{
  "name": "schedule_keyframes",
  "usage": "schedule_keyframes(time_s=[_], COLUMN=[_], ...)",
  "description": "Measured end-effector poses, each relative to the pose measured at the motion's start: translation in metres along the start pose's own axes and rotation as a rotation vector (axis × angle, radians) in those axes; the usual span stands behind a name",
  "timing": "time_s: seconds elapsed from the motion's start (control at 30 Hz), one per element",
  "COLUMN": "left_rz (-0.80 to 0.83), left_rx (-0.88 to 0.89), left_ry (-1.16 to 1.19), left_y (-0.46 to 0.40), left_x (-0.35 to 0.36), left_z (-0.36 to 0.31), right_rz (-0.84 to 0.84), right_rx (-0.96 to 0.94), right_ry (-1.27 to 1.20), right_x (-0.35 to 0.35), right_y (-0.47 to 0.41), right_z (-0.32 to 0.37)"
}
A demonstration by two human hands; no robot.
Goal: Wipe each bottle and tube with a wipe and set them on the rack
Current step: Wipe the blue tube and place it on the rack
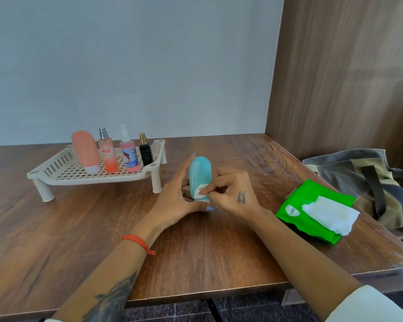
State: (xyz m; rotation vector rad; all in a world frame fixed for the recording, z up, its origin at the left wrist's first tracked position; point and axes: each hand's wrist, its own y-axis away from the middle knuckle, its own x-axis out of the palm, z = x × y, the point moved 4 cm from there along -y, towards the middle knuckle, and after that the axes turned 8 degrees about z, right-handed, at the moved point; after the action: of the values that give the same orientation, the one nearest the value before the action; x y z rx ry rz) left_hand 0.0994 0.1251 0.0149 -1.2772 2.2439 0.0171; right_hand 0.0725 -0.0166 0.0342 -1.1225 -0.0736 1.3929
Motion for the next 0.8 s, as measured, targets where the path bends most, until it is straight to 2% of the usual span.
schedule_keyframes(time_s=[0.1,0.17,0.33,0.4,0.53,0.67,0.8], left_rz=[0.001,-0.002,-0.006,-0.007,-0.006,-0.019,-0.023], left_rx=[0.009,0.008,-0.007,-0.016,-0.006,0.018,0.026], left_ry=[-0.001,-0.008,-0.057,-0.083,-0.075,-0.069,-0.069], left_y=[0.000,0.000,0.000,0.000,-0.001,-0.002,-0.002], left_x=[0.000,0.001,0.001,0.002,0.002,0.002,0.001], left_z=[-0.001,-0.002,-0.004,-0.004,-0.002,-0.002,0.000], right_rz=[0.082,0.064,-0.302,-0.330,-0.250,-0.172,0.005], right_rx=[0.078,0.053,-0.052,-0.091,-0.185,-0.190,-0.175], right_ry=[-0.002,-0.009,0.146,0.234,0.299,0.228,0.165], right_x=[0.002,0.001,-0.009,-0.008,-0.001,-0.002,0.005], right_y=[-0.001,-0.001,-0.005,-0.008,-0.008,-0.006,-0.002], right_z=[-0.001,0.001,0.001,0.000,0.004,0.004,0.008])
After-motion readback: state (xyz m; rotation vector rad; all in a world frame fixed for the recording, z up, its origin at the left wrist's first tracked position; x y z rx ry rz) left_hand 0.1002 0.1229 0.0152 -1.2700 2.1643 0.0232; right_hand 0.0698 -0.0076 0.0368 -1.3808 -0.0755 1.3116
